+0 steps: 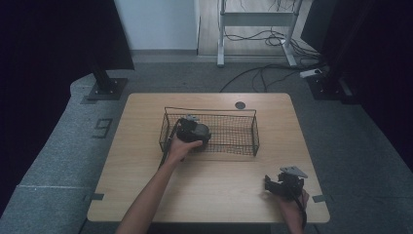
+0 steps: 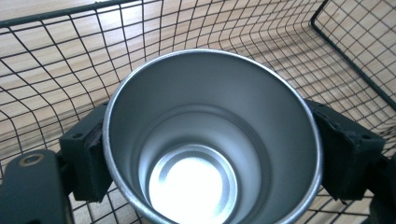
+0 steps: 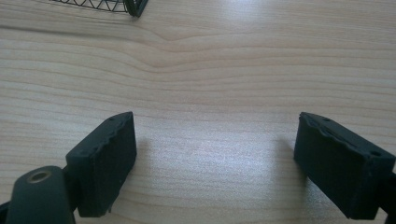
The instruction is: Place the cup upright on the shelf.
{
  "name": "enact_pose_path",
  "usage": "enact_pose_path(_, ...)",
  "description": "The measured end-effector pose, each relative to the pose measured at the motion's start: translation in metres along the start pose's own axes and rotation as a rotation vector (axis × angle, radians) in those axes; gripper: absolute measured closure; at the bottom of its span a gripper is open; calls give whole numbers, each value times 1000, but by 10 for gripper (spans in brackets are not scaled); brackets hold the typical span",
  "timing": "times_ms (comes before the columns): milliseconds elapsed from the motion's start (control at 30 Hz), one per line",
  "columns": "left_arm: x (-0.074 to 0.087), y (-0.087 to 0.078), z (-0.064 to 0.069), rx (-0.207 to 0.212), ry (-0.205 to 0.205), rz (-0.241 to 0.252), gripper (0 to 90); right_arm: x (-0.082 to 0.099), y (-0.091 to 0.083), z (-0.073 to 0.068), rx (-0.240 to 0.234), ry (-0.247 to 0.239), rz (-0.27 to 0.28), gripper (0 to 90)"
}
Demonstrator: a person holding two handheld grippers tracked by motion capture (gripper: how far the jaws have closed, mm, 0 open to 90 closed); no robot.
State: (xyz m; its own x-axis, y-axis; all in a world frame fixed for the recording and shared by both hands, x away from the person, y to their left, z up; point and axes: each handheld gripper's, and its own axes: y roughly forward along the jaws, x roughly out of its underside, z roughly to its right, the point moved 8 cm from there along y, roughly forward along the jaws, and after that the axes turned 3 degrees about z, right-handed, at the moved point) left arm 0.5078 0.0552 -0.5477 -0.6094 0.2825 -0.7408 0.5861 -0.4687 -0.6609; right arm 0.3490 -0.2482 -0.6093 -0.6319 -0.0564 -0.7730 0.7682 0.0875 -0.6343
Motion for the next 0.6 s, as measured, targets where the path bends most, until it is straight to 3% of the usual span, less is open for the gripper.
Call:
enact_pose_path(400, -4, -7, 0, 10, -13, 16, 78, 0, 0, 0, 0, 0, 0, 131)
enact_pose_path(600, -11, -22, 2, 56, -21, 53, 46, 0, 0, 0, 0, 0, 0, 131)
